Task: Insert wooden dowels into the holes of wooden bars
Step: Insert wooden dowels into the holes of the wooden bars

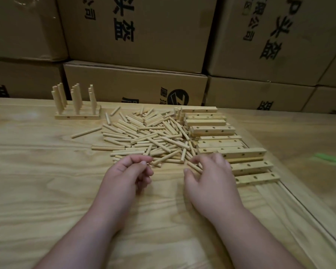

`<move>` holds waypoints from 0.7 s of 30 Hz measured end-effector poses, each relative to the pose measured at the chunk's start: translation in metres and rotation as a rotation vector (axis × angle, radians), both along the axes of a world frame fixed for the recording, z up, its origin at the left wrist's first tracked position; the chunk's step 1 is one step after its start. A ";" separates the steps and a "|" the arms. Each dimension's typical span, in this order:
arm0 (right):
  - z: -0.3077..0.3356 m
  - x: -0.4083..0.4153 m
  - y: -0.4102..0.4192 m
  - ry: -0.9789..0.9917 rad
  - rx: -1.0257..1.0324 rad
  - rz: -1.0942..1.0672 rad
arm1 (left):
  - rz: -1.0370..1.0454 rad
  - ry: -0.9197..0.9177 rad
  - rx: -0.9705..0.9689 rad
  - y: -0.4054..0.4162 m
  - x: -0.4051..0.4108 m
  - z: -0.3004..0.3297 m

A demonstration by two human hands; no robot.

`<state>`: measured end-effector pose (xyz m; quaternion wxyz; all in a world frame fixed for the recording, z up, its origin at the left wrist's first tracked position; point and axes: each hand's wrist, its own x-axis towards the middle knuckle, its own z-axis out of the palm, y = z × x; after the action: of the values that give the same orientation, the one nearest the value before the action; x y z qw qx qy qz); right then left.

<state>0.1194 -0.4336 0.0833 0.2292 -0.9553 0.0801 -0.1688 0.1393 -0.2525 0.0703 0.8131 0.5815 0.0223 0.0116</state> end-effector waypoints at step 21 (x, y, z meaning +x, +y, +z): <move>0.007 -0.011 0.023 -0.059 0.094 0.284 | -0.004 -0.018 -0.056 0.003 -0.001 0.000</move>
<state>0.1085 -0.4103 0.0899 0.2975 -0.9398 -0.0546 -0.1589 0.1382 -0.2498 0.0708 0.8292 0.5585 0.0143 0.0146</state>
